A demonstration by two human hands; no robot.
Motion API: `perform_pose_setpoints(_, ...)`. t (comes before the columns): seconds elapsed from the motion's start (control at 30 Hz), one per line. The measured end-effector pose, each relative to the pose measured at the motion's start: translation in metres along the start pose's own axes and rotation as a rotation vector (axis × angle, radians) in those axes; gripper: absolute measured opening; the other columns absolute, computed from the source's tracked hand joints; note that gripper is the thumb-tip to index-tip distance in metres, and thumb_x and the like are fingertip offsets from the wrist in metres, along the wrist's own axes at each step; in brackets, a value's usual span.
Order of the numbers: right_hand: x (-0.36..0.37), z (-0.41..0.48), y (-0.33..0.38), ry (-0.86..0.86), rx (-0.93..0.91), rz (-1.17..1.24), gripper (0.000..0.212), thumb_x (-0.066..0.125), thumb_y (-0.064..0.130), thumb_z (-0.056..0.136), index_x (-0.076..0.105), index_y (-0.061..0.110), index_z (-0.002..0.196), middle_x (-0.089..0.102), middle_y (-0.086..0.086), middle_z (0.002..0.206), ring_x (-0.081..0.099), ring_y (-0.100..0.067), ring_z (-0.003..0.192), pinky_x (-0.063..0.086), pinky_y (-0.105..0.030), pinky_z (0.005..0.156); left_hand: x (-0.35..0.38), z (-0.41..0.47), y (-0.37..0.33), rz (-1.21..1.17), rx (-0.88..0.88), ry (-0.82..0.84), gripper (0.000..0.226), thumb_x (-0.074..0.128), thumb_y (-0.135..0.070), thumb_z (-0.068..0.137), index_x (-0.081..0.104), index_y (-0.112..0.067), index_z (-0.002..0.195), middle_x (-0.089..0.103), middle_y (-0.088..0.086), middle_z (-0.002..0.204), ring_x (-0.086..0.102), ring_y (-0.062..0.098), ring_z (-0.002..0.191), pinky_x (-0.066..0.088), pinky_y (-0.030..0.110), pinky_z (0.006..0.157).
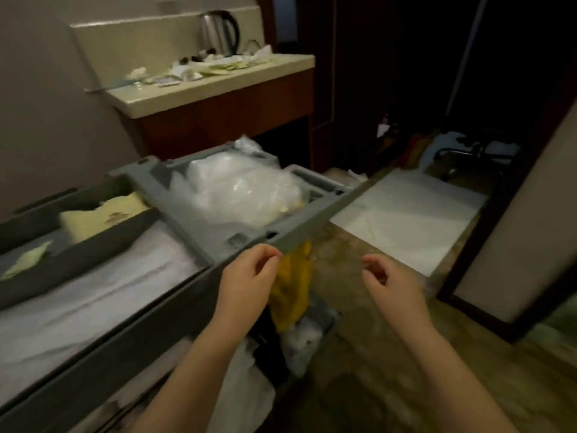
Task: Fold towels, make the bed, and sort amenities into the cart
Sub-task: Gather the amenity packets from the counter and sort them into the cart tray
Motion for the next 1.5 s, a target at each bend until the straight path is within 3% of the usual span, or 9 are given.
perform_pose_setpoints(0.17,-0.100,0.065,-0.078,-0.015,0.153,-0.037,0.024,0.054,0.024,0.096,0.060,0.026,0.119,0.061,0.012,0.096,0.054,0.003,0.078,0.038,-0.010,0.061,0.138,0.060,-0.052,-0.029,-0.111,0.149,0.015,0.053,-0.019,0.095,0.065,-0.024,0.086,0.063,-0.006,0.083,0.057,0.006,0.079,0.044,0.020,0.066)
perform_pose_setpoints(0.3,-0.158,0.127,-0.092,-0.029,0.174,0.001,0.020,0.053,0.025,0.096,0.061,0.028,0.114,0.060,0.016,0.088,0.057,-0.002,0.078,0.040,-0.013,0.061,0.204,0.112,-0.071,-0.093,-0.231,0.173,0.015,0.052,-0.020,0.095,0.063,-0.028,0.088,0.063,-0.004,0.084,0.060,0.011,0.079,0.050,0.025,0.067)
perform_pose_setpoints(0.6,-0.188,0.301,-0.113,0.029,0.025,0.033,0.021,0.053,0.022,0.096,0.060,0.030,0.114,0.060,0.013,0.084,0.055,-0.002,0.070,0.043,-0.007,0.057,0.351,0.240,-0.042,-0.039,-0.345,0.214,0.015,0.055,-0.019,0.094,0.060,-0.032,0.088,0.064,-0.005,0.087,0.062,0.012,0.079,0.054,0.028,0.070)
perform_pose_setpoints(0.8,-0.210,0.467,-0.138,0.091,-0.025,-0.062,0.021,0.052,0.025,0.096,0.059,0.030,0.115,0.057,0.015,0.087,0.053,0.000,0.070,0.039,-0.009,0.056,0.428,0.406,-0.063,-0.100,-0.282,0.165,0.016,0.052,-0.018,0.096,0.058,-0.032,0.093,0.059,-0.012,0.093,0.057,0.005,0.087,0.053,0.033,0.086)
perform_pose_setpoints(0.87,-0.217,0.511,-0.149,0.099,-0.007,-0.061,0.021,0.052,0.024,0.096,0.059,0.031,0.114,0.058,0.013,0.084,0.054,-0.004,0.070,0.041,-0.011,0.056,0.438,0.456,-0.087,-0.116,-0.250,0.112,0.014,0.050,-0.019,0.097,0.061,-0.024,0.103,0.057,-0.012,0.093,0.054,0.002,0.083,0.049,0.015,0.072)
perform_pose_setpoints(0.97,-0.217,0.571,-0.170,0.089,0.039,-0.060,0.021,0.052,0.022,0.095,0.061,0.028,0.113,0.060,0.006,0.080,0.055,-0.012,0.066,0.041,-0.014,0.052,0.440,0.518,-0.120,-0.159,-0.230,0.046,0.014,0.047,-0.020,0.098,0.060,-0.024,0.102,0.060,-0.004,0.088,0.055,0.007,0.072,0.043,0.006,0.053)
perform_pose_setpoints(1.1,-0.189,0.657,-0.190,0.159,0.084,-0.033,0.021,0.051,0.021,0.096,0.061,0.026,0.114,0.060,0.006,0.082,0.055,-0.011,0.066,0.042,-0.013,0.052,0.437,0.579,-0.118,-0.191,-0.233,-0.012,0.021,0.048,-0.020,0.097,0.058,-0.035,0.088,0.062,-0.004,0.085,0.059,0.007,0.078,0.043,0.012,0.060)
perform_pose_setpoints(1.27,-0.120,0.789,-0.180,0.306,-0.046,-0.013,0.020,0.051,0.024,0.096,0.060,0.029,0.112,0.061,0.008,0.079,0.056,-0.008,0.065,0.042,-0.015,0.053,0.416,0.659,-0.077,-0.144,-0.342,-0.181,0.021,0.048,-0.020,0.097,0.059,-0.036,0.088,0.062,-0.009,0.086,0.059,0.000,0.078,0.041,0.012,0.061)
perform_pose_setpoints(1.5,-0.015,0.929,-0.047,0.575,-0.432,0.055,0.018,0.054,0.023,0.094,0.061,0.030,0.109,0.057,0.015,0.078,0.053,-0.002,0.066,0.039,-0.015,0.053,0.327,0.745,-0.030,-0.110,-0.533,-0.550,0.020,0.048,-0.017,0.097,0.061,-0.031,0.091,0.063,-0.006,0.089,0.060,0.008,0.084,0.043,0.022,0.066)
Point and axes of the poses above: each hand's wrist, its own z-axis towards the middle knuckle, its own x-axis out of the palm, y = z × x, the point moved 1 cm from there along z, towards the middle knuckle
